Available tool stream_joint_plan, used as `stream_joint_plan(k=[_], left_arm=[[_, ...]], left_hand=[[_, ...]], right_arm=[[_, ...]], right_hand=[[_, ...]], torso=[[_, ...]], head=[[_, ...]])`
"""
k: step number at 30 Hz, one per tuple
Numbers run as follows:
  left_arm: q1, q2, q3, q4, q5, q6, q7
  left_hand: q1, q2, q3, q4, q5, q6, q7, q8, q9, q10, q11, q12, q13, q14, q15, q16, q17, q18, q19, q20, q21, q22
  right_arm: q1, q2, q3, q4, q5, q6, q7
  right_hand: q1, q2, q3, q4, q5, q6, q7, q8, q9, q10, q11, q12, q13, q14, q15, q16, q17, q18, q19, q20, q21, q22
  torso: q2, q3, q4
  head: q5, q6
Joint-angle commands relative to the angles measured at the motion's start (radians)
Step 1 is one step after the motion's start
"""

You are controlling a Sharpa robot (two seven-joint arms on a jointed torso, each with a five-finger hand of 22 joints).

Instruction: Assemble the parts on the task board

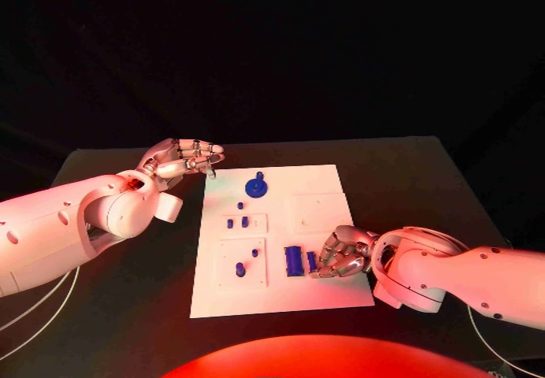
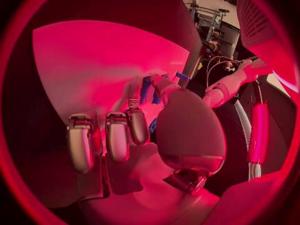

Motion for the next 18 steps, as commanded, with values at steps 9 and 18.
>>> stream_joint_plan(k=[9, 18], left_arm=[[0.0, 0.001, 0.001, 0.002, -0.003, 0.016, 0.001], [0.0, 0.002, 0.0, 0.001, -0.004, 0.016, 0.0]], left_hand=[[-0.003, 0.005, -0.002, 0.001, 0.002, -0.008, 0.005, 0.007, -0.002, -0.005, -0.001, 0.006, -0.001, -0.006, 0.001, 0.003, -0.002, 0.014, -0.007, 0.003, -0.006, -0.002], [-0.003, 0.005, -0.002, 0.001, 0.002, -0.008, 0.005, 0.007, -0.002, -0.005, -0.001, 0.006, -0.001, -0.006, 0.001, 0.003, -0.002, 0.014, -0.007, 0.003, -0.006, -0.002]], right_arm=[[-0.003, 0.009, -0.002, -0.032, -0.02, 0.024, -0.001], [-0.004, 0.013, -0.002, -0.036, -0.017, 0.018, 0.008]], right_hand=[[0.072, 0.009, 0.031, -0.042, -0.138, 0.002, -0.001, -0.017, -0.008, 0.022, -0.004, 0.008, 0.129, 0.082, -0.002, 0.004, 0.147, -0.007, 0.105, -0.001, 0.004, 0.263], [0.046, -0.01, 0.004, -0.027, -0.138, 0.006, 0.002, -0.021, -0.009, 0.023, -0.001, 0.011, 0.131, 0.082, 0.0, 0.005, 0.149, -0.007, 0.105, 0.001, 0.004, 0.263]], torso=[[0.0, 0.0003, -0.0002], [0.0, 0.0002, -0.0003]], head=[[0.0, -0.001], [-0.002, 0.0]])
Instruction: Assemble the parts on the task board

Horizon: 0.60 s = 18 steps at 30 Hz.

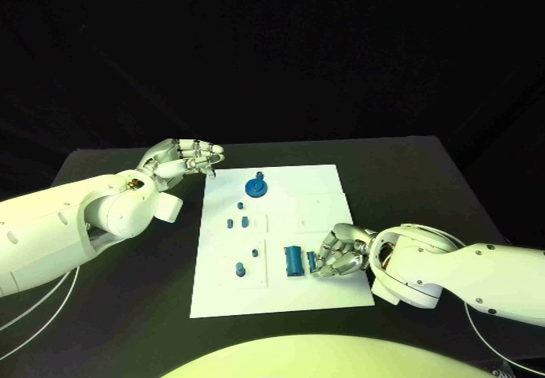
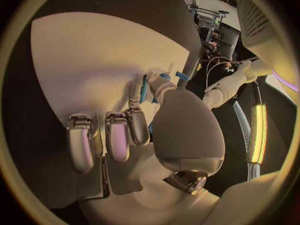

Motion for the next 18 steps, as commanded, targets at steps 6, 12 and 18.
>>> stream_joint_plan(k=[6, 12, 18], left_arm=[[0.0, 0.002, 0.0, 0.001, -0.003, 0.017, 0.003], [0.0, 0.003, 0.0, 0.0, -0.003, 0.016, 0.004], [0.0, 0.001, 0.0, -0.003, 0.0, 0.013, 0.009]], left_hand=[[-0.003, 0.005, -0.002, 0.001, 0.002, -0.008, 0.005, 0.007, -0.001, -0.005, -0.001, 0.006, -0.001, -0.006, 0.001, 0.003, -0.001, 0.014, -0.007, 0.003, -0.006, -0.002], [-0.003, 0.005, -0.002, 0.001, 0.002, -0.008, 0.005, 0.007, -0.001, -0.005, -0.001, 0.006, -0.001, -0.006, 0.001, 0.003, -0.001, 0.014, -0.007, 0.003, -0.006, -0.002], [-0.003, 0.004, -0.003, 0.0, 0.001, -0.01, 0.005, 0.007, -0.001, -0.006, 0.0, 0.007, -0.002, -0.007, 0.001, 0.004, -0.001, 0.014, -0.007, 0.003, -0.007, -0.002]], right_arm=[[-0.005, -0.015, -0.005, 0.006, -0.011, -0.01, -0.007], [0.01, -0.042, -0.004, 0.024, 0.015, -0.029, 0.022], [0.038, -0.062, -0.003, 0.025, 0.061, -0.069, 0.092]], right_hand=[[-0.033, -0.016, -0.037, 0.025, 0.008, -0.002, 0.002, -0.023, -0.01, 0.023, -0.001, 0.002, 0.131, 0.082, 0.001, 0.004, 0.147, -0.007, 0.105, 0.002, 0.004, 0.263], [-0.042, -0.026, -0.129, 0.069, 0.076, -0.009, 0.004, -0.028, -0.009, 0.015, 0.003, -0.012, 0.123, 0.079, 0.004, -0.001, 0.136, -0.007, 0.105, 0.004, 0.004, 0.263], [-0.014, 0.009, -0.346, 0.104, 0.127, -0.05, 0.02, -0.045, -0.005, -0.025, 0.015, -0.09, 0.076, 0.069, 0.015, -0.024, 0.093, 0.002, 0.094, 0.014, -0.039, 0.251]], torso=[[0.0, -0.0003, -0.0004], [-0.002, -0.0015, -0.0006], [-0.004, -0.003, -0.0014]], head=[[-0.002, 0.002], [-0.002, 0.006], [-0.001, 0.014]])
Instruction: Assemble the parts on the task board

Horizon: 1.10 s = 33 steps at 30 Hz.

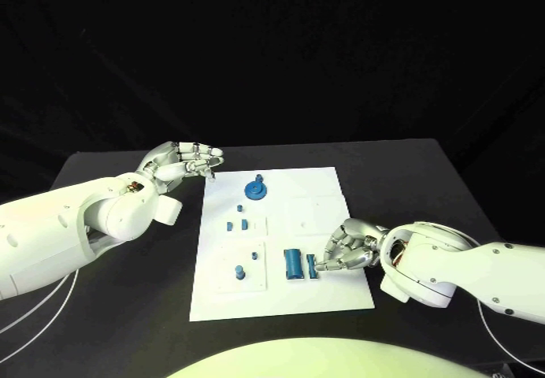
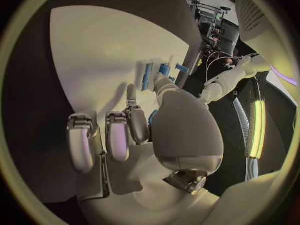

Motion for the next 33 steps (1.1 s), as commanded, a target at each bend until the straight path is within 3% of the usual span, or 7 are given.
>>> stream_joint_plan(k=[1, 14, 28, 29, 31, 32, 33], left_arm=[[0.0, 0.0, 0.0, -0.001, 0.003, 0.011, 0.012], [-0.001, 0.014, -0.001, -0.02, 0.069, -0.064, 0.088], [-0.012, 0.132, 0.0, -0.171, 0.192, -0.216, 0.194], [-0.012, 0.117, -0.001, -0.152, 0.124, -0.151, 0.124], [-0.013, 0.116, -0.001, -0.147, 0.125, -0.159, 0.125], [-0.014, 0.116, 0.0, -0.143, 0.125, -0.165, 0.127], [-0.016, 0.116, 0.0, -0.138, 0.125, -0.174, 0.128]], left_hand=[[-0.003, 0.004, -0.002, 0.0, 0.001, -0.01, 0.005, 0.003, -0.001, -0.006, 0.0, 0.007, -0.001, -0.007, 0.001, 0.004, -0.002, 0.014, -0.007, 0.003, -0.007, -0.001], [-0.013, 0.006, -0.004, 0.008, 0.001, -0.011, 0.004, 0.005, -0.002, -0.002, -0.001, 0.012, -0.001, -0.009, 0.002, 0.005, -0.002, 0.013, -0.009, 0.005, -0.013, -0.004], [-0.039, -0.011, 0.026, 0.061, -0.001, -0.058, 0.019, 0.027, -0.003, -0.05, 0.032, -0.016, -0.044, -0.169, 0.058, -0.296, -0.148, 0.002, -0.14, 0.069, -0.317, -0.187], [-0.458, 0.202, -0.524, -0.04, -0.294, -0.829, -0.212, -0.348, -0.293, -0.901, -0.154, -0.436, -0.115, -0.934, -0.077, -1.052, -0.389, -0.17, -0.818, -0.168, -0.886, -0.714], [-0.517, 0.202, -0.524, -0.04, -0.294, -0.829, -0.212, -0.348, -0.293, -0.901, -0.154, -0.436, -0.115, -0.934, -0.077, -1.052, -0.389, -0.17, -0.818, -0.168, -0.886, -0.714], [-0.55, 0.202, -0.524, -0.04, -0.294, -0.829, -0.212, -0.348, -0.293, -0.901, -0.154, -0.436, -0.115, -0.934, -0.077, -1.052, -0.389, -0.17, -0.818, -0.168, -0.886, -0.714], [-0.584, 0.202, -0.524, -0.04, -0.294, -0.829, -0.212, -0.348, -0.293, -0.901, -0.154, -0.436, -0.115, -0.934, -0.077, -1.052, -0.389, -0.17, -0.818, -0.168, -0.886, -0.714]], right_arm=[[0.016, -0.006, 0.001, -0.005, 0.057, -0.051, 0.09], [0.109, 0.059, 0.014, -0.235, 0.422, -0.269, 0.514], [0.119, 0.258, 0.036, -0.602, 0.841, -0.216, 0.85], [0.12, 0.243, 0.035, -0.571, 0.676, -0.243, 0.714], [0.117, 0.243, 0.038, -0.565, 0.683, -0.247, 0.719], [0.114, 0.243, 0.041, -0.56, 0.69, -0.251, 0.724], [0.11, 0.243, 0.045, -0.554, 0.699, -0.256, 0.729]], right_hand=[[0.014, 0.028, -0.076, 0.002, 0.003, -0.015, 0.004, -0.007, 0.002, -0.015, 0.005, -0.029, 0.075, 0.071, 0.007, -0.009, 0.093, 0.002, 0.094, 0.009, -0.024, 0.251], [0.143, 0.137, -0.104, -0.006, 0.03, -0.085, 0.032, -0.051, -0.013, -0.078, 0.029, -0.135, 0.004, 0.065, 0.029, -0.024, 0.07, 0.019, 0.072, 0.025, -0.113, 0.228], [0.257, 0.145, 0.013, 0.0, -0.034, -0.177, 0.104, -0.085, -0.093, -0.479, 0.109, -0.886, -0.726, -0.394, 0.113, -0.679, -0.674, 0.175, -0.348, 0.11, -1.31, -0.292], [-0.177, 0.217, -0.094, -0.288, -0.18, -0.992, -0.079, -0.379, -0.536, -1.454, 0.001, -1.296, -1.307, -0.714, 0.072, -1.505, -1.308, -0.007, -0.685, -0.033, -1.55, -0.595], [-0.237, 0.217, -0.094, -0.288, -0.18, -0.992, -0.079, -0.379, -0.536, -1.454, 0.001, -1.296, -1.307, -0.764, 0.072, -1.505, -1.308, -0.007, -0.733, -0.033, -1.55, -1.307], [-0.272, 0.217, -0.094, -0.288, -0.18, -0.992, -0.079, -0.379, -0.536, -1.454, 0.001, -1.296, -1.307, -1.465, 0.072, -1.505, -1.308, -0.007, -0.76, -0.033, -1.55, -1.307], [-0.306, 0.217, -0.094, -0.288, -0.18, -0.992, -0.079, -0.379, -0.536, -1.454, 0.001, -1.296, -1.307, -1.465, 0.072, -1.505, -1.308, -0.007, -1.466, -0.033, -1.55, -1.307]], torso=[[-0.002, -0.0015, -0.0008], [-0.02, -0.0155, -0.0065], [-0.045, -0.009, 0.0008], [-0.039, -0.0132, -0.0025], [-0.041, -0.0125, -0.0027], [-0.043, -0.0118, -0.0029], [-0.046, -0.011, -0.0032]], head=[[0.001, 0.008], [0.002, 0.042], [0.021, 0.141], [0.016, 0.117], [0.017, 0.121], [0.018, 0.124], [0.019, 0.128]])
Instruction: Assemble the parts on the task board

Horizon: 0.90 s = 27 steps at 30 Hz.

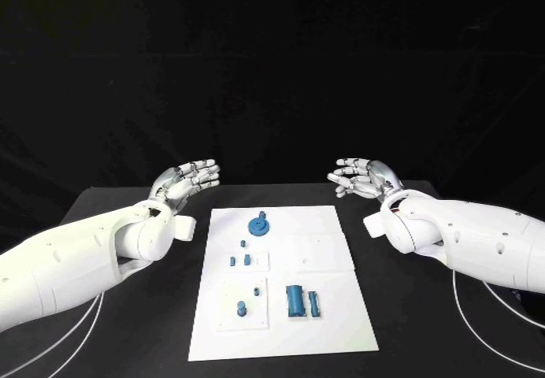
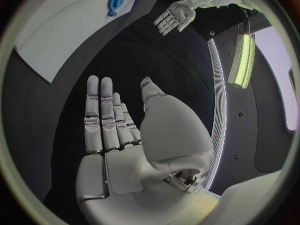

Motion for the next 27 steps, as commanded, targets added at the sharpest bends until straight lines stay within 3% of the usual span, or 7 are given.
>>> stream_joint_plan(k=[1, 4, 5, 6, 7, 17, 27], left_arm=[[-0.005, 0.001, 0.003, 0.019, -0.002, -0.027, 0.006], [-0.013, 0.0, 0.006, 0.045, 0.001, -0.07, 0.014], [-0.017, -0.001, 0.007, 0.057, 0.002, -0.088, 0.017], [-0.021, -0.001, 0.009, 0.07, 0.003, -0.109, 0.021], [-0.025, -0.002, 0.011, 0.084, 0.004, -0.132, 0.025], [-0.078, -0.008, 0.032, 0.253, 0.021, -0.407, 0.077], [-0.091, -0.01, 0.038, 0.295, 0.025, -0.473, 0.089]], left_hand=[[-0.363, 0.116, -0.296, -0.056, -0.157, -0.413, -0.125, -0.202, -0.155, -0.459, -0.102, -0.225, -0.037, -0.414, -0.074, -0.399, -0.126, -0.094, -0.368, -0.13, -0.298, -0.278], [-0.449, 0.116, -0.296, -0.056, -0.157, -0.413, -0.125, -0.202, -0.155, -0.459, -0.102, -0.225, -0.037, -0.414, -0.074, -0.399, -0.126, -0.094, -0.368, -0.13, -0.298, -0.278], [-1.176, 0.116, -0.296, -0.056, -0.157, -0.413, -0.125, -0.202, -0.155, -0.459, -0.102, -0.225, -0.037, -0.414, -0.074, -0.399, -0.126, -0.094, -0.368, -0.13, -0.298, -0.278], [-1.176, 0.116, -0.296, -0.056, -0.157, -0.413, -0.125, -0.202, -0.155, -0.459, -0.102, -0.225, -0.037, -0.414, -0.074, -0.399, -0.126, -0.094, -0.368, -0.13, -0.298, -0.278], [-1.176, 0.116, -0.296, -0.056, -0.157, -0.413, -0.125, -0.202, -0.155, -0.459, -0.102, -0.225, -0.037, -0.414, -0.074, -0.399, -0.126, -0.094, -0.368, -0.13, -0.298, -0.278], [-1.176, 0.116, -0.296, -0.056, -0.157, -0.413, -0.125, -0.202, -0.155, -0.459, -0.102, -0.225, -0.037, -0.414, -0.074, -0.399, -0.126, -0.094, -0.368, -0.13, -0.298, -0.278], [-1.176, 0.116, -0.296, -0.056, -0.157, -0.413, -0.125, -0.202, -0.155, -0.459, -0.102, -0.225, -0.037, -0.414, -0.074, -0.399, -0.126, -0.094, -0.368, -0.13, -0.298, -0.278]], right_arm=[[-0.012, 0.001, 0.011, 0.022, 0.018, -0.018, 0.015], [-0.032, 0.001, 0.031, 0.055, 0.061, -0.043, 0.043], [-0.04, 0.001, 0.039, 0.069, 0.08, -0.053, 0.054], [-0.049, 0.001, 0.048, 0.084, 0.1, -0.065, 0.068], [-0.06, 0.002, 0.059, 0.102, 0.124, -0.079, 0.083], [-0.158, 0.004, 0.157, 0.265, 0.34, -0.205, 0.222], [-0.168, 0.004, 0.167, 0.281, 0.361, -0.217, 0.235]], right_hand=[[-0.382, 0.041, -0.064, -0.158, -0.079, -0.446, -0.103, -0.158, -0.237, -0.535, -0.059, -0.214, -0.299, -0.828, -0.024, -0.436, -0.336, -0.1, -0.933, -0.08, -0.121, -0.639], [-0.475, 0.041, -0.064, -0.158, -0.079, -0.446, -0.103, -0.158, -0.237, -0.535, -0.059, -0.214, -0.299, -0.828, -0.024, -0.436, -0.336, -0.1, -0.933, -0.08, -0.121, -0.639], [-0.505, 0.041, -0.064, -0.158, -0.079, -0.446, -0.103, -0.158, -0.237, -0.535, -0.059, -0.214, -0.299, -0.828, -0.024, -0.436, -0.336, -0.1, -0.933, -0.08, -0.121, -0.639], [-0.534, 0.041, -0.064, -0.158, -0.079, -0.446, -0.103, -0.158, -0.237, -0.535, -0.059, -0.214, -0.299, -0.828, -0.024, -0.436, -0.336, -0.1, -0.933, -0.08, -0.121, -0.639], [-1.238, 0.041, -0.064, -0.158, -0.079, -0.446, -0.103, -0.158, -0.237, -0.535, -0.059, -0.214, -0.299, -0.828, -0.024, -0.436, -0.336, -0.1, -0.933, -0.08, -0.121, -0.639], [-1.238, 0.041, -0.064, -0.158, -0.079, -0.446, -0.103, -0.158, -0.237, -0.535, -0.059, -0.214, -0.299, -0.828, -0.024, -0.436, -0.336, -0.1, -0.933, -0.08, -0.121, -0.639], [-1.238, 0.041, -0.064, -0.158, -0.079, -0.446, -0.103, -0.158, -0.237, -0.535, -0.059, -0.214, -0.299, -0.828, -0.024, -0.436, -0.336, -0.1, -0.933, -0.08, -0.121, -0.639]], torso=[[-0.008, 0.0028, -0.0016], [-0.02, 0.0071, -0.0029], [-0.026, 0.009, -0.0034], [-0.032, 0.011, -0.004], [-0.038, 0.0131, -0.0046], [-0.064, 0.0223, -0.0074], [-0.064, 0.0223, -0.0074]], head=[[0.004, 0.013], [0.01, 0.035], [0.013, 0.044], [0.016, 0.054], [0.02, 0.065], [0.034, 0.111], [0.034, 0.111]])
